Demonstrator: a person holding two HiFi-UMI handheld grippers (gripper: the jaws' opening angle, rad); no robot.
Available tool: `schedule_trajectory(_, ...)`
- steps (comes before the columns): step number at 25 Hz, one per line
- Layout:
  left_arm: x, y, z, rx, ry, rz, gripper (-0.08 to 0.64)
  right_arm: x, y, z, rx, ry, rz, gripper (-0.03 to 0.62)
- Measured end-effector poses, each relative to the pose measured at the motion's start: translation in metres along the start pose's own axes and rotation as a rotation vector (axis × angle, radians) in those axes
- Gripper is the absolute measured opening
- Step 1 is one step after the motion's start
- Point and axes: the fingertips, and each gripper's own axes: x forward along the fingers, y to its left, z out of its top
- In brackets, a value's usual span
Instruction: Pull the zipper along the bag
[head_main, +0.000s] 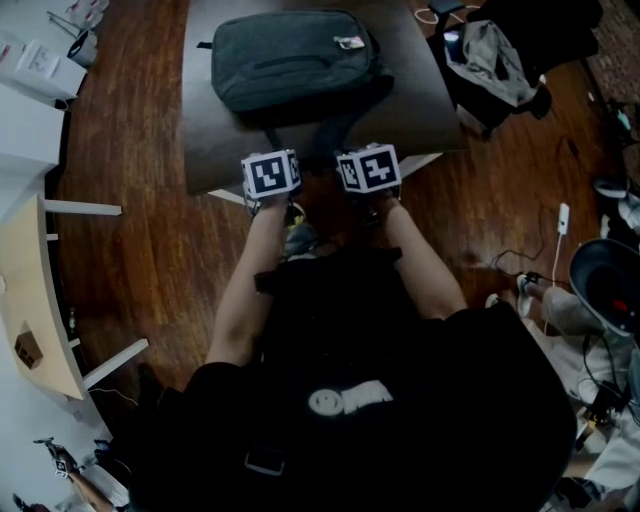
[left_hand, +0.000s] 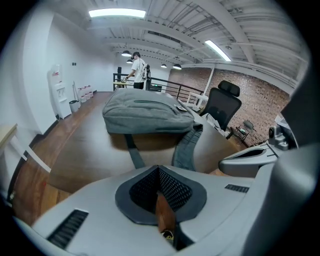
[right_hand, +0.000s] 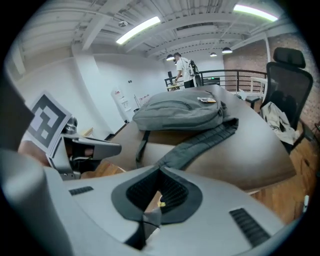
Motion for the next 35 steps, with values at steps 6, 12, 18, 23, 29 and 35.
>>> schedule_trajectory(6,-0.036,-0.036,-0.058,0.011,-0.001,0.024,0.000,-0.034,0.010,-0.059,0.042,0.002,0.008,0.012)
schedule_trajectory(12,-0.070,-0.045,-0.107,0.002,0.017,0.049,0.000,-0.057,0.033,-0.102,0.020,0.007,0.000,0.012)
schedule_trajectory(18,-0.081,-0.040,-0.126,0.020,0.033,0.042,0.000,-0.063,0.041,-0.123,0.064,0.039,-0.069,0.014)
schedule_trajectory(23,-0.089,-0.031,-0.134,0.007,0.041,0.011,0.000,-0.059,0.054,-0.133,0.119,0.065,-0.079,0.012)
schedule_trajectory(29,-0.103,-0.015,-0.143,-0.014,0.033,-0.027,0.000,-0.054,0.084,-0.156,0.147,0.096,-0.089,0.011)
schedule_trajectory(35,-0.111,-0.005,-0.152,-0.021,0.045,-0.048,0.000,-0.061,0.102,-0.147,0.138,0.036,-0.107,0.011)
